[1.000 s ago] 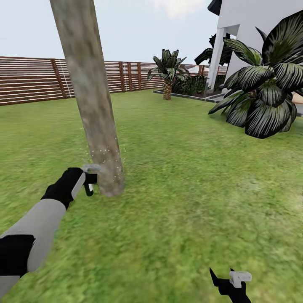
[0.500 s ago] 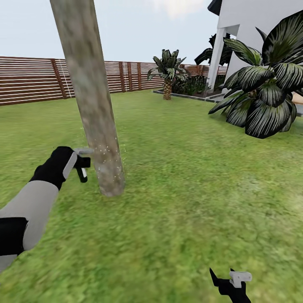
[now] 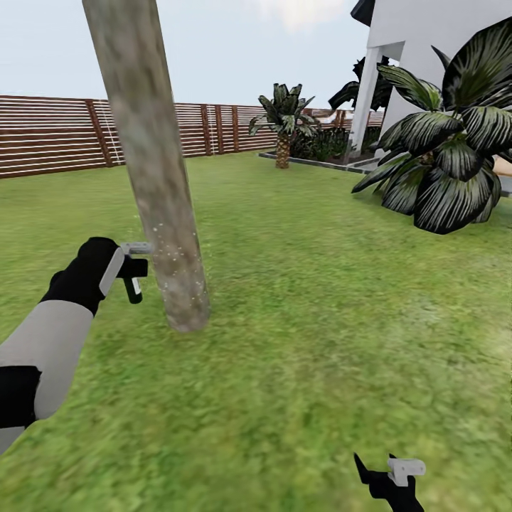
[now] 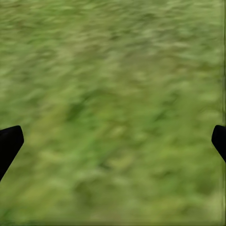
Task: In the garden, pick up the pesticide atomizer on the floor and spray pesticide onto both trees until each tree trunk is fully covered.
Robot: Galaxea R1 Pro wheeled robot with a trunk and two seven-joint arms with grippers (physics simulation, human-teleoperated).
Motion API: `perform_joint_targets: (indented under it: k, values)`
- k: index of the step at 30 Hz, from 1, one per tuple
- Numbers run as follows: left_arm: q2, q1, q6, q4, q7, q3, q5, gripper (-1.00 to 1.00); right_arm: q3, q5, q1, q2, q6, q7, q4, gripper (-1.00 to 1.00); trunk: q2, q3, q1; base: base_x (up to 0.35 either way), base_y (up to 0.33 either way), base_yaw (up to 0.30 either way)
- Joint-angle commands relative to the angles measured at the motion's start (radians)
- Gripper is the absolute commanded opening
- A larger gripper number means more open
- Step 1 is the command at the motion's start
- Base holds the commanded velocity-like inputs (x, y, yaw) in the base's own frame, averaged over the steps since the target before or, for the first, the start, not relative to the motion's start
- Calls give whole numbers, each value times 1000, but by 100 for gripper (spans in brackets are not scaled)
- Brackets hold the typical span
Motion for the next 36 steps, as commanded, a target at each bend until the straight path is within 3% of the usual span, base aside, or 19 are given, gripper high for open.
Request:
perform_joint_targets:
  k: [1, 23, 29, 31, 36]
  values:
    - [-1, 0, 0, 0, 0, -1, -1, -100, 0, 0, 0, 0, 0, 0, 0, 100, 0, 0, 0, 0, -246, 0]
    - [10, 6, -3, 2, 7, 6, -5, -100, 0, 0, 0, 0, 0, 0, 0, 100, 0, 0, 0, 0, -272, 0]
    - [17, 79, -17, 2, 12, 15, -6, -100, 0, 0, 0, 0, 0, 0, 0, 100, 0, 0, 0, -39, -273, 0]
    - [19, 157, -55, 1, 15, 17, -6, -100, 0, 0, 0, 0, 0, 0, 0, 100, 0, 0, 0, -53, -274, 0]
    - [18, 185, -69, 2, 14, 18, -4, -100, 0, 0, 0, 0, 0, 0, 0, 100, 0, 0, 0, -3, -273, 0]
